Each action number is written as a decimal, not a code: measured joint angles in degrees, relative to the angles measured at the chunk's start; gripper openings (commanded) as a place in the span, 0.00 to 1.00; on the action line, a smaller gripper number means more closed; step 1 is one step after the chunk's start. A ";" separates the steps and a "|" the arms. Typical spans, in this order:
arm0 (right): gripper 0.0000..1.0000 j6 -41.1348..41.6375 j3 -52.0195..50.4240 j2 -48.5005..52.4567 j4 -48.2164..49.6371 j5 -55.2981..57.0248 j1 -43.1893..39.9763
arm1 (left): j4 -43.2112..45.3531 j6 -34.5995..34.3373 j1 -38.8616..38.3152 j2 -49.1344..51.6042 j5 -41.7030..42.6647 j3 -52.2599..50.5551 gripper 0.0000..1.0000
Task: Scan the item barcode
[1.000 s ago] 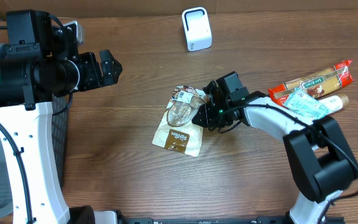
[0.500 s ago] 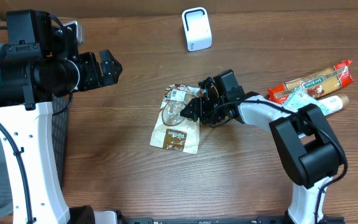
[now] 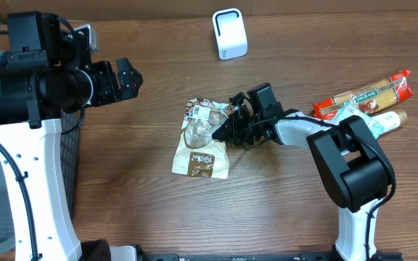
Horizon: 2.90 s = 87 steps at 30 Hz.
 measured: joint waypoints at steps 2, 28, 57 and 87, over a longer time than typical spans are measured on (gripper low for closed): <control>0.04 -2.01 0.00 -0.26 -3.13 -0.94 -0.22 | -0.02 0.00 0.00 0.00 0.02 0.00 1.00; 0.03 -35.08 3.72 -37.55 -31.87 -4.92 -1.03 | 0.00 -0.02 0.00 0.00 0.00 0.00 1.00; 0.04 -54.53 19.37 -15.37 -2.36 74.25 2.69 | 0.02 0.00 0.00 0.00 -0.04 0.00 1.00; 0.04 -100.94 20.09 4.31 29.94 80.54 0.63 | 0.00 0.00 0.00 0.00 0.00 0.00 1.00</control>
